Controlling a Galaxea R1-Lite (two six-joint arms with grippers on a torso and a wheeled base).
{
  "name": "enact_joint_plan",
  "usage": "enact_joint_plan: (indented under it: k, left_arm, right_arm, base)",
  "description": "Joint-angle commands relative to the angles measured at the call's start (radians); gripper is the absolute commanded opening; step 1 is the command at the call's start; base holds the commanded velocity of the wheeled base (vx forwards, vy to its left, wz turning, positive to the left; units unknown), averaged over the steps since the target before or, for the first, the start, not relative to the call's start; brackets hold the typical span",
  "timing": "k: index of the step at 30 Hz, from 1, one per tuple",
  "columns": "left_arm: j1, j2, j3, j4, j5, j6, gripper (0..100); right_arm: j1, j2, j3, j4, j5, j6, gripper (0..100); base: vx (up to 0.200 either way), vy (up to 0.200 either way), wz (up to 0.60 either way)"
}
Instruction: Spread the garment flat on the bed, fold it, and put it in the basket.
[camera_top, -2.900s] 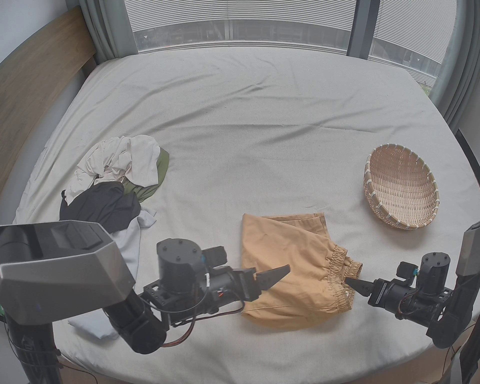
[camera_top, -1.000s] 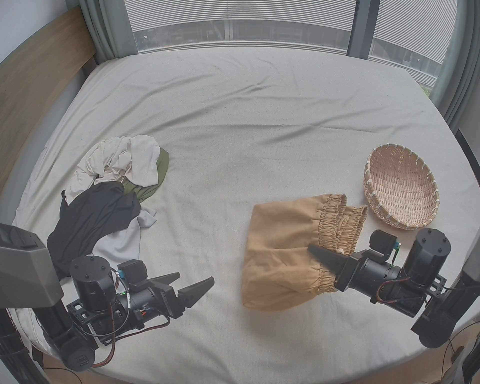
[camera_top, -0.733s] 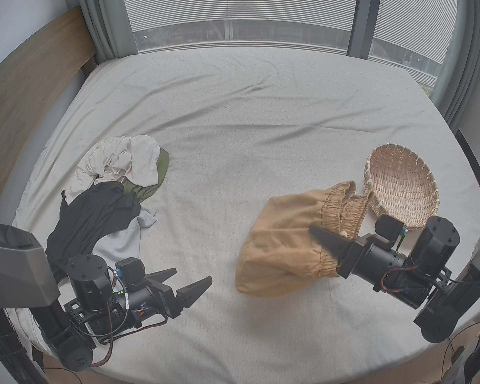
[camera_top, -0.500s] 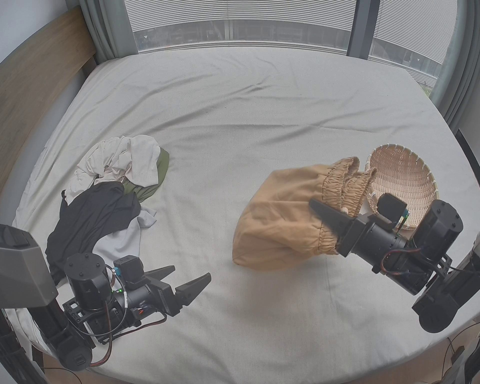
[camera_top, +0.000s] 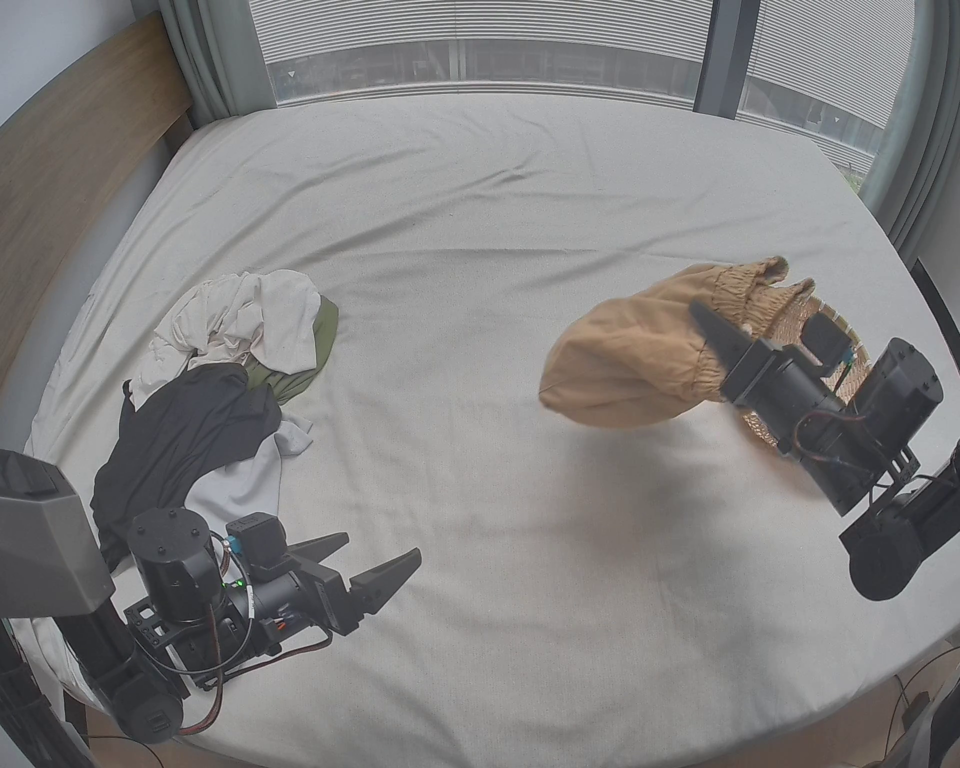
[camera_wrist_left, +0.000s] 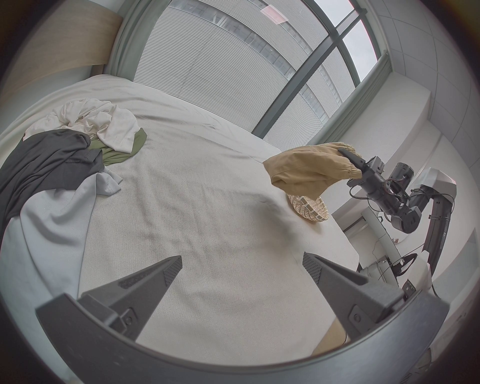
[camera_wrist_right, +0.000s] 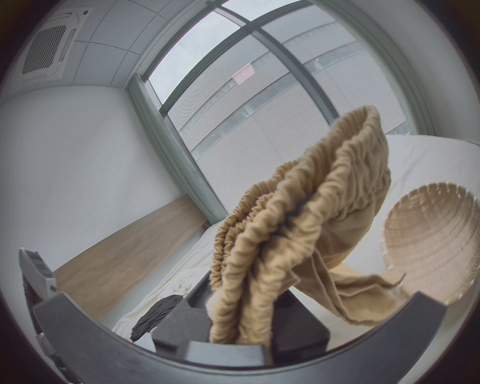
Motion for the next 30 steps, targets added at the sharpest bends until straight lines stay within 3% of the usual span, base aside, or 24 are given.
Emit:
enact_joint_plan:
  k: [1, 3, 10, 14, 20, 30]
  left_arm:
    - [0.001, 0.003, 0.002, 0.0, 0.0, 0.0, 100]
    - [0.001, 0.003, 0.002, 0.0, 0.0, 0.0, 100]
    - [-0.002, 0.003, 0.006, 0.001, 0.0, 0.0, 100]
    - [-0.002, 0.003, 0.011, 0.001, 0.0, 0.0, 100]
    - [-0.001, 0.002, 0.011, 0.001, 0.0, 0.0, 100]
    - [-0.001, 0.002, 0.011, 0.0, 0.0, -0.002, 100]
  right_arm:
    - [-0.056, -0.004, -0.018, 0.008, -0.006, -0.015, 0]
    - [-0.073, -0.007, -0.021, 0.014, -0.006, -0.027, 0]
    - [-0.254, -0.007, -0.079, 0.057, -0.015, -0.044, 0]
    - [-0.302, -0.005, -0.115, 0.074, -0.012, -0.045, 0]
    - [-0.421, -0.002, -0.256, 0.164, -0.015, -0.041, 0]
    - [-0.533, 0.0, -0.375, 0.269, -0.026, -0.033, 0]
  base:
    - [0.0, 0.0, 0.0]
    - [0.0, 0.0, 0.0]
    - [0.0, 0.0, 0.0]
    - [0.0, 0.0, 0.0]
    - [0.0, 0.0, 0.0]
    - [0.0, 0.0, 0.0]
